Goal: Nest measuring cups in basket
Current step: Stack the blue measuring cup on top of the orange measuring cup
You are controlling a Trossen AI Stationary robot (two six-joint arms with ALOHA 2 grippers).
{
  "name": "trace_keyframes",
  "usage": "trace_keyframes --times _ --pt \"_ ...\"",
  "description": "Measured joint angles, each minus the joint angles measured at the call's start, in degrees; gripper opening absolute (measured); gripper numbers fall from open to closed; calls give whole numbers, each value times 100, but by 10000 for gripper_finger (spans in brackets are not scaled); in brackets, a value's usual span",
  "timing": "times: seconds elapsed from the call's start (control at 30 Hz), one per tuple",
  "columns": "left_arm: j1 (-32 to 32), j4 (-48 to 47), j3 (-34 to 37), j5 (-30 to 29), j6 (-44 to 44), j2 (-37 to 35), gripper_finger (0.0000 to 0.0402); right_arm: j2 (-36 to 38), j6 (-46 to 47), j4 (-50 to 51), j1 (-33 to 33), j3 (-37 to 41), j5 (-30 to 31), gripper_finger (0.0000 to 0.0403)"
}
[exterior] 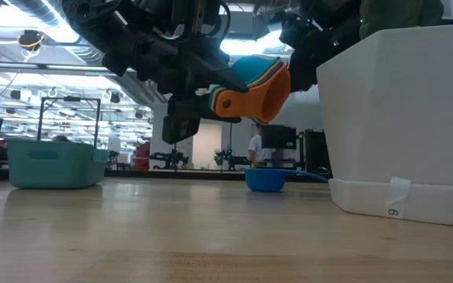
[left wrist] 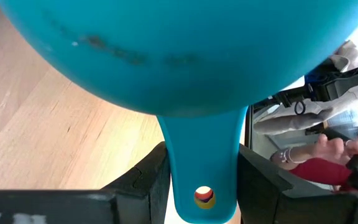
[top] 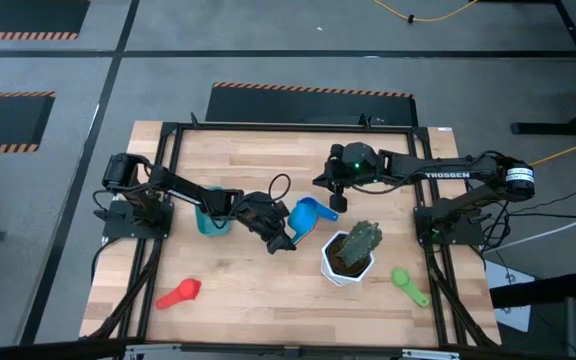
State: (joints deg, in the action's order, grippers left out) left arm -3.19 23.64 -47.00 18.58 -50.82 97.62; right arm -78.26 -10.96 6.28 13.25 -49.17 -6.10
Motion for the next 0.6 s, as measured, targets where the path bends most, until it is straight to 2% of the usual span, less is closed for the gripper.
trace_keyframes --times 0.6 --pt "0 0 2 -113 -322 0 138 0 -628 -41 -2 0 -7 33"
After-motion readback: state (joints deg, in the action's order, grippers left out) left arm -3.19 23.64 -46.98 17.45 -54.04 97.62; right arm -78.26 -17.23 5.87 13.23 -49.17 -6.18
